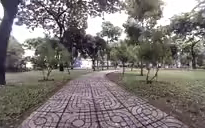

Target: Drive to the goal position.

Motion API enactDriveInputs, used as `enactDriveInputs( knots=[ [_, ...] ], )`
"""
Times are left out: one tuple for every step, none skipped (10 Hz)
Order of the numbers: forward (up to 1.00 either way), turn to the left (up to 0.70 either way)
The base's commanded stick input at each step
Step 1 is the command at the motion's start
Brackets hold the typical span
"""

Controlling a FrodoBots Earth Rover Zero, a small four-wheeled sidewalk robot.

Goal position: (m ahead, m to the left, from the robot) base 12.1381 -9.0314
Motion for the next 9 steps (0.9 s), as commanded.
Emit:
enactDriveInputs(
  knots=[
    [1.0,0.0],
    [1.0,0.0],
    [1.0,0.0],
    [1.0,0.0],
    [1.0,0.0],
    [1.0,0.0],
    [1.0,0.0],
    [1.0,0.0],
    [1.0,0.0]
  ],
)
